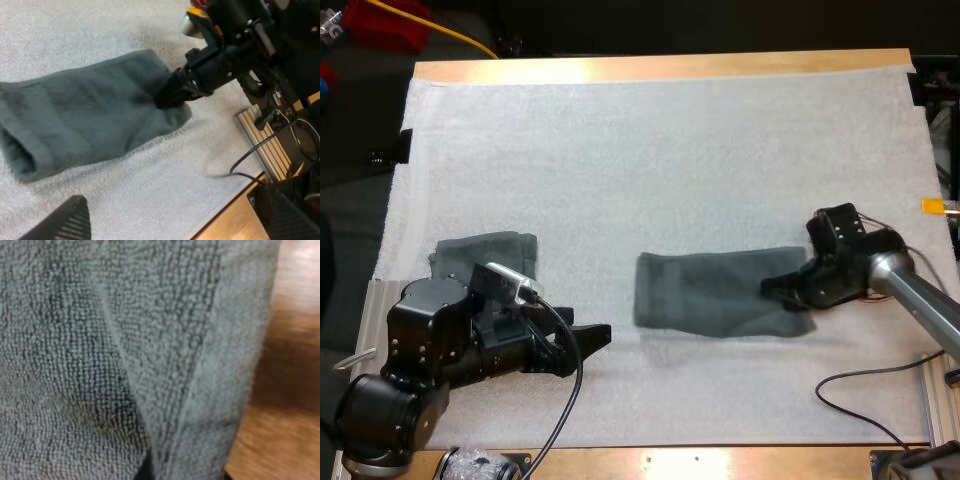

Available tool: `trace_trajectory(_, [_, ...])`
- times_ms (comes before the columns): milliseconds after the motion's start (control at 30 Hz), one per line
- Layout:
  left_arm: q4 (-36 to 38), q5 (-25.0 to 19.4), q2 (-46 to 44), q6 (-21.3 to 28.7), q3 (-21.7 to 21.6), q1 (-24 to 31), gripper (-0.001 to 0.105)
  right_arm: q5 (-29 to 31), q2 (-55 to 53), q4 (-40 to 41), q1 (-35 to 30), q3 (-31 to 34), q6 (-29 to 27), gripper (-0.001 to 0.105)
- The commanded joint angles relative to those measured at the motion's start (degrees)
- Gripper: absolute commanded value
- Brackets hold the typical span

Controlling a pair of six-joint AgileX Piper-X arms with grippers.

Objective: Pick towel from pile, fold and stack

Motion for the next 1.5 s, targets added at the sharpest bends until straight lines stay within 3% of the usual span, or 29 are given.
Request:
trace_trajectory(0, [0.2,0.4,-0.1,-0.5,-0.5,0.0,0.071,3.2,-1.1,2.3,-0.1,0.5,-1.4,0.002])
trace_trajectory(167, [0.2,0.4,-0.1,-0.5,-0.5,0.0,0.071,8.8,-4.8,5.2,-0.1,0.5,-1.8,0.002])
trace_trajectory(400, [0.2,0.4,-0.1,-0.5,-0.5,0.0,0.071,8.0,-8.4,6.8,0.2,-0.2,-0.7,0.002])
trace_trajectory(867, [0.2,1.7,-0.1,-0.5,-0.5,0.0,0.071,-9.8,-9.5,2.6,0.9,-1.5,9.5,0.002])
trace_trajectory(1467, [0.2,1.7,-0.1,-0.5,-0.5,0.0,0.071,-16.3,-1.9,-14.5,13.1,-1.5,24.4,0.002])
